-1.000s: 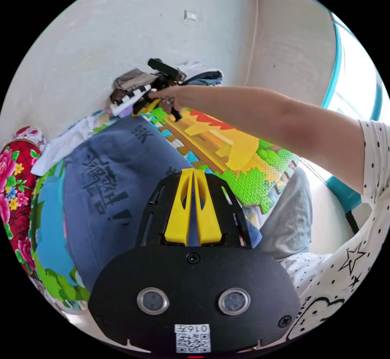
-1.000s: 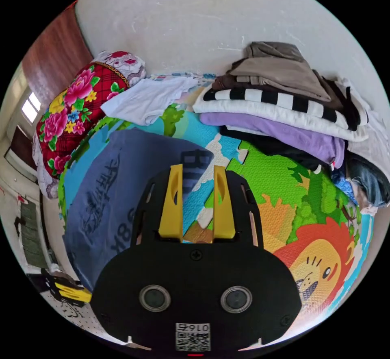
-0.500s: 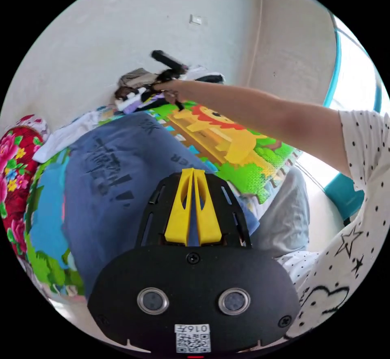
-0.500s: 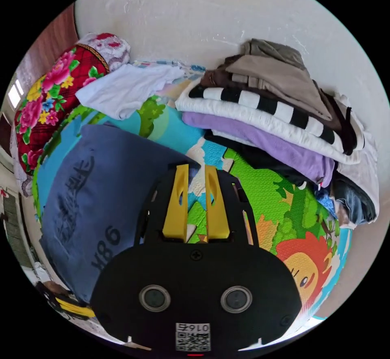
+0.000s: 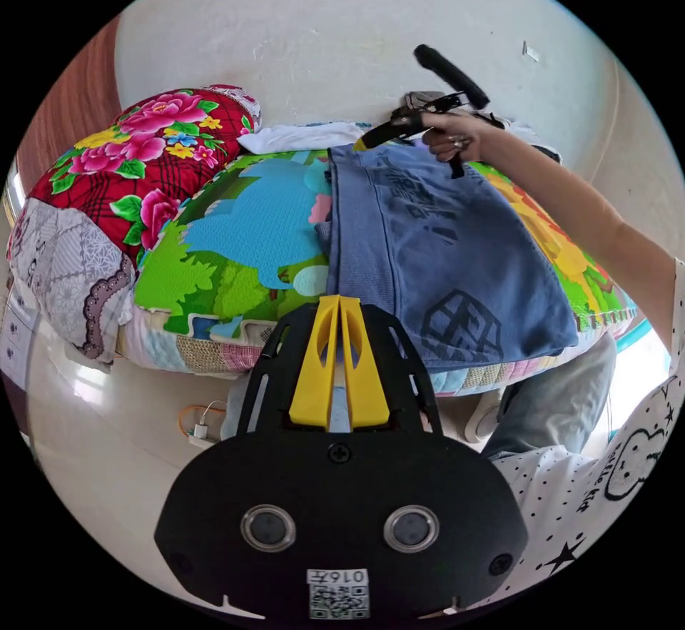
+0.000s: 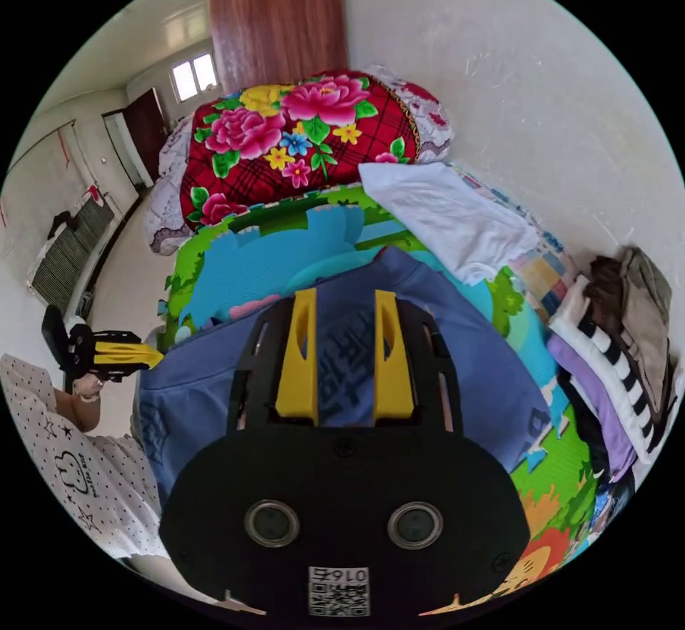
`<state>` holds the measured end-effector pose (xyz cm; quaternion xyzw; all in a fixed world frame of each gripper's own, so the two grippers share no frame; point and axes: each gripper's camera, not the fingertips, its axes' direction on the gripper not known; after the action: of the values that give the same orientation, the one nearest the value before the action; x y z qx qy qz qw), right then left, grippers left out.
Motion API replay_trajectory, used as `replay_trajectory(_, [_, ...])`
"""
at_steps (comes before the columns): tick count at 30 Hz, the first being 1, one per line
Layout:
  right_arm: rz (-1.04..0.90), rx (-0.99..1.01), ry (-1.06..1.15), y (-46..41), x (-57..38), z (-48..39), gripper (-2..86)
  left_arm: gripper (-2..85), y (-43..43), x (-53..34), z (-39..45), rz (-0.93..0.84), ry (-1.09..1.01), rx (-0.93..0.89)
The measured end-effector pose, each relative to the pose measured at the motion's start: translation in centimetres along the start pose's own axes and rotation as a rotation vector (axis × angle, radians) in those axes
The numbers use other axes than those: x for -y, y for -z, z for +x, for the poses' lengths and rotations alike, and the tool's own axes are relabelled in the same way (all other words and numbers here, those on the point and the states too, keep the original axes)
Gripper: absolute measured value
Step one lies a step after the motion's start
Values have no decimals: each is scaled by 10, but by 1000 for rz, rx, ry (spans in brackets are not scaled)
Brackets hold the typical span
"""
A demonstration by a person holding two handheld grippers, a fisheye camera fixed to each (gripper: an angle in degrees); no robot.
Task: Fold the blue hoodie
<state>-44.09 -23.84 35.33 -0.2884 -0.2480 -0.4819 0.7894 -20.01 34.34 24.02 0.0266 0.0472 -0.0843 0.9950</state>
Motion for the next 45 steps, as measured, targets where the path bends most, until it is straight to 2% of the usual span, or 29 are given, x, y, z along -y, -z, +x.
replay_trajectory(4, [-110,-72,-9,-41,32,-13,81,-10,-8,-12,-14,-5,-21,-57])
replay_trajectory(6, [-116,-103,-5,-48,40,-18,35,-10,-8,-17,-19,2,-28,-57])
replay_trajectory(10, [-92,-132,10,-45,53,-25,8,-10,-4,-30,-36,18,-33,-54])
replay_trajectory(15, [-43,-74,-40,-40,71,-22,1,-9,1,-45,-63,47,8,-89])
replay_trajectory(19, [-138,-109,-29,-70,80,-26,1,-3,-6,-51,-75,53,30,-154])
replay_trajectory(25, [-85,-73,-66,-76,77,-24,2,46,-20,-56,-80,33,-13,-176])
replay_trajectory(32, [-78,-72,-71,-88,74,-29,3,-4,-32,-63,-95,23,-18,-233])
replay_trajectory(37, [-73,-75,-63,-97,66,-34,3,-7,-26,-68,-108,68,-3,-250])
replay_trajectory(41, [-76,-81,-65,-104,58,-38,3,11,-39,-63,-113,5,0,-187])
replay_trajectory(45, [-77,-86,-54,-112,45,-42,3,4,-44,-67,-116,8,-8,-217])
